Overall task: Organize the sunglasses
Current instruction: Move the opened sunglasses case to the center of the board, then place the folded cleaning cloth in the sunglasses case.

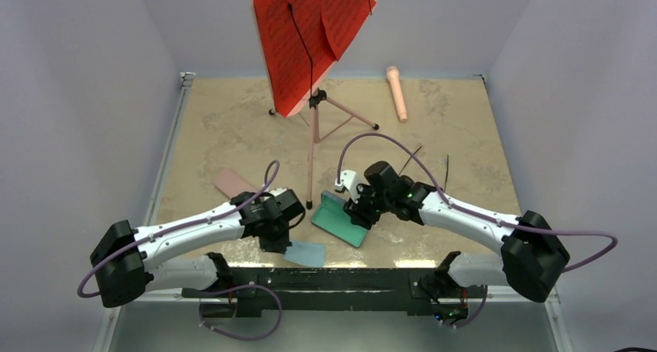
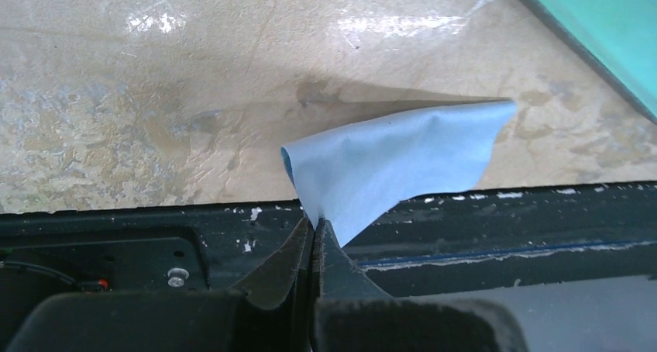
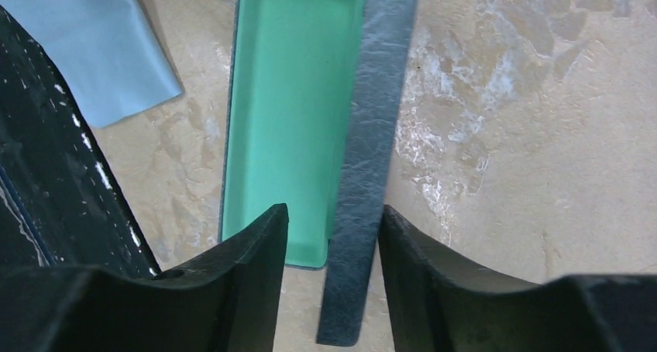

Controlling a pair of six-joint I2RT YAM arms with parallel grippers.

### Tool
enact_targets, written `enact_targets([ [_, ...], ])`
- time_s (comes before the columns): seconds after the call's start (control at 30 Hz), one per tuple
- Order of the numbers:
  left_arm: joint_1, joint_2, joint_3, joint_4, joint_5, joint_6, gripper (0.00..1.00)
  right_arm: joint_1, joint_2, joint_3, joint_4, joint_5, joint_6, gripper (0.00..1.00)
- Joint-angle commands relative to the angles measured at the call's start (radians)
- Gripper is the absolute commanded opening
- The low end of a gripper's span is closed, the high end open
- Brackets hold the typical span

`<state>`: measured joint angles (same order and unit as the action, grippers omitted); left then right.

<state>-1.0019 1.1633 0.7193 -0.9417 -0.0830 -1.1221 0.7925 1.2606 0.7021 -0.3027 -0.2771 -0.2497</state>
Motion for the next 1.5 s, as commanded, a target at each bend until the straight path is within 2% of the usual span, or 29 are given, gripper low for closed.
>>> enact_targets([
  [0.0, -0.004, -0.044, 0.094, -0.074, -0.004, 0.042, 0.00, 0.023, -0.029, 0.010, 0.059, 0.063, -0.010, 0.57],
  [0.07, -0.008, -0.044, 0.129, -0.104, -0.002, 0.052, 0.00, 0.026, -0.073, -0.001, 0.083, 0.091, 0.023, 0.81],
  [0.1, -0.011, -0.043, 0.144, -0.114, 0.000, 0.059, 0.00, 0.025, -0.102, -0.009, 0.098, 0.098, 0.035, 0.89],
  [0.2, -0.017, -0.031, 0.196, -0.136, 0.010, 0.083, 0.00, 0.025, -0.203, -0.040, 0.150, 0.133, 0.087, 0.93],
  [0.37, -0.035, 0.000, 0.296, -0.161, 0.036, 0.114, 0.00, 0.025, -0.431, -0.111, 0.208, 0.277, 0.168, 0.97],
  [0.53, -0.067, 0.092, 0.417, -0.167, 0.074, 0.131, 0.00, 0.026, -0.663, -0.160, 0.161, 0.442, 0.296, 0.97],
  [0.73, -0.152, 0.286, 0.663, -0.189, 0.111, 0.138, 0.00, 0.024, -0.893, -0.220, 0.072, 0.519, 0.377, 0.97],
  [0.87, -0.200, 0.410, 0.814, -0.165, 0.145, 0.153, 0.00, 0.024, -1.008, -0.278, 0.083, 0.530, 0.400, 0.97],
  [1.1, -0.207, 0.595, 0.962, -0.065, 0.210, 0.213, 0.00, 0.024, -1.062, -0.295, 0.083, 0.538, 0.406, 0.97],
  [1.27, -0.206, 0.682, 0.993, -0.035, 0.144, 0.245, 0.00, 0.025, -1.031, -0.292, 0.084, 0.539, 0.398, 0.97],
  [1.47, -0.199, 0.723, 0.961, -0.064, 0.011, 0.272, 0.00, 0.024, -1.003, -0.285, 0.073, 0.559, 0.398, 0.97],
])
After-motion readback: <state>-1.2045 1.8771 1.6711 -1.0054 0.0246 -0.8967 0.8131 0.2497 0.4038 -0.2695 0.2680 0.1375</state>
